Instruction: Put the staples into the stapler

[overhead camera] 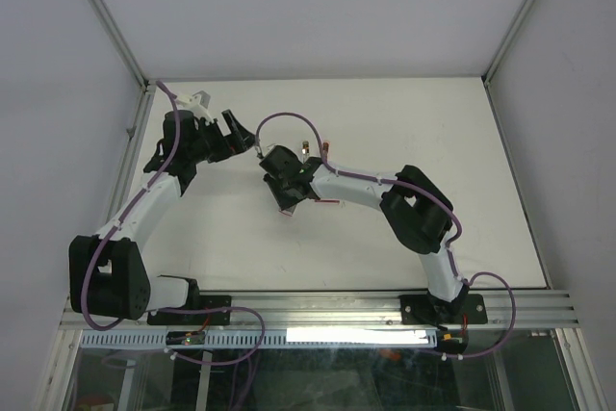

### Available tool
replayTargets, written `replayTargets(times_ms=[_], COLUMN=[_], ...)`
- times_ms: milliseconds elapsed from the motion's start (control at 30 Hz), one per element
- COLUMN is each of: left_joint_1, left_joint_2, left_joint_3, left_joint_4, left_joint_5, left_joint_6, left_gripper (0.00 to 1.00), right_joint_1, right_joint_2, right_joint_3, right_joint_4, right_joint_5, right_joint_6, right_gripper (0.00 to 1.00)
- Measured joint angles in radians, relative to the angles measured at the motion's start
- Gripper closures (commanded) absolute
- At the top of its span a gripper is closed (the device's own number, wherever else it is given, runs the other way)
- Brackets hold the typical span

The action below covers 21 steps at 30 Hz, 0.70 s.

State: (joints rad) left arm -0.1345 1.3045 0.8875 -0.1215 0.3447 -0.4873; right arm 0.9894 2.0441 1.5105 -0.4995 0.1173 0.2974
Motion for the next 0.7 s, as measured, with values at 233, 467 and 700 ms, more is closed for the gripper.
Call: replayTargets(times_ms=[233, 467, 700], left_joint_1=[0.052, 0.096, 0.117], left_joint_2=[-0.019, -0.064, -0.129], left_joint_3=[-0.011, -0.013, -0.013], left_joint_4=[-0.011, -0.034, -0.056], left_joint_5=[0.053, 0.016, -0.07], left_joint_6=[-0.008, -0.003, 0.002], left_gripper=[0.05, 0.04, 0.03], right_joint_1=[0.002, 0.003, 0.003], right_joint_2=[0.001, 0.001, 0.001], right_joint_3=[-0.002, -0.003, -0.004], right_joint_4=[0.0, 0.0, 0.0], right_joint_5=[0.002, 0.002, 0.003], right_joint_6=[0.012, 0.02, 0.024], right_gripper=[0.71, 0.65, 0.65])
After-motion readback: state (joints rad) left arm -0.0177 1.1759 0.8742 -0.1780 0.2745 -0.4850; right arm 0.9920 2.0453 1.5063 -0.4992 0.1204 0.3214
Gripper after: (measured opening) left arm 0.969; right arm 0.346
